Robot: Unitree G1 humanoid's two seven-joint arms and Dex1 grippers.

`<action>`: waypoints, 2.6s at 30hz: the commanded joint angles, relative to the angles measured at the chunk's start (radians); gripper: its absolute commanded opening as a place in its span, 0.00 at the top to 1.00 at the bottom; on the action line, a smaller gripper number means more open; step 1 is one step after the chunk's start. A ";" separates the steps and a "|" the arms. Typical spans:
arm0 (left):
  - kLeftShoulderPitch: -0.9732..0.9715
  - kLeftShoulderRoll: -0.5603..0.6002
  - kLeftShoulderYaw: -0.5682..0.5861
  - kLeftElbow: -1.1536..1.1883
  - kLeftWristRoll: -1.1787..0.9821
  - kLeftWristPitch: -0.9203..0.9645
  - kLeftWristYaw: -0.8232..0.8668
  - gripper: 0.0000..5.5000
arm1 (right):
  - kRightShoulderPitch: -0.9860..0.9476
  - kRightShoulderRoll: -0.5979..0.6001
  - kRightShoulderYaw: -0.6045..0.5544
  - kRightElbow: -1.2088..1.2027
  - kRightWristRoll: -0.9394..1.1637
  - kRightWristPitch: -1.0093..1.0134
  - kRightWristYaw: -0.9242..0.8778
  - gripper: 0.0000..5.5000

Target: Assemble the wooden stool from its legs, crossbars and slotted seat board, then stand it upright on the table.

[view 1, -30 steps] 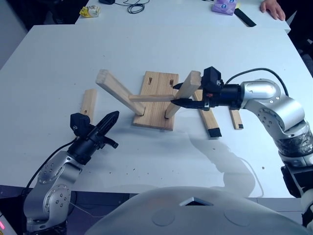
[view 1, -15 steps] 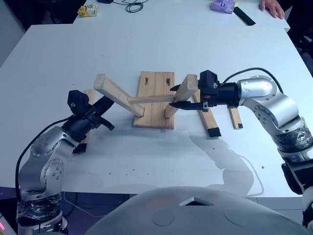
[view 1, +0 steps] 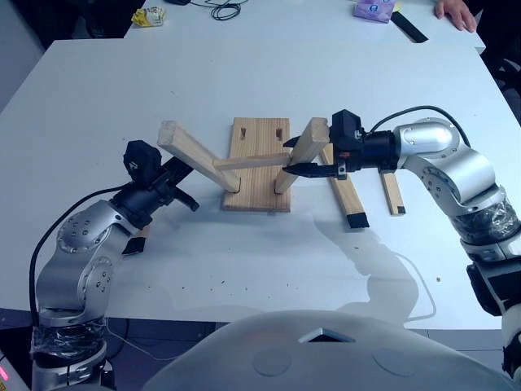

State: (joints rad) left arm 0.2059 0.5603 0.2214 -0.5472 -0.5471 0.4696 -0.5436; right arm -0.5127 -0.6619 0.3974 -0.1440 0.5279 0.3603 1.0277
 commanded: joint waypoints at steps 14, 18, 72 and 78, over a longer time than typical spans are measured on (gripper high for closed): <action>0.033 -0.191 0.270 -0.224 -0.114 -0.015 0.321 1.00 | 0.101 -0.043 0.125 0.078 -0.202 0.077 -0.049 0.63; 0.001 -0.180 0.186 -0.405 -0.145 0.057 0.416 1.00 | 0.104 -0.044 0.125 0.077 -0.199 0.079 -0.054 0.63; -0.321 -0.296 -0.361 -0.500 -0.096 0.331 0.810 1.00 | 0.044 -0.016 0.161 0.097 -0.201 0.072 -0.041 0.63; -0.069 -0.275 -0.409 -0.428 -0.052 0.449 0.873 1.00 | 0.039 -0.019 0.164 0.102 -0.203 0.074 -0.034 0.63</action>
State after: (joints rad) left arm -0.0349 0.2712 -0.1658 -1.0469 -0.6324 0.7876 0.2815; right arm -0.5418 -0.6340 0.4374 -0.1247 0.5181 0.3425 0.9913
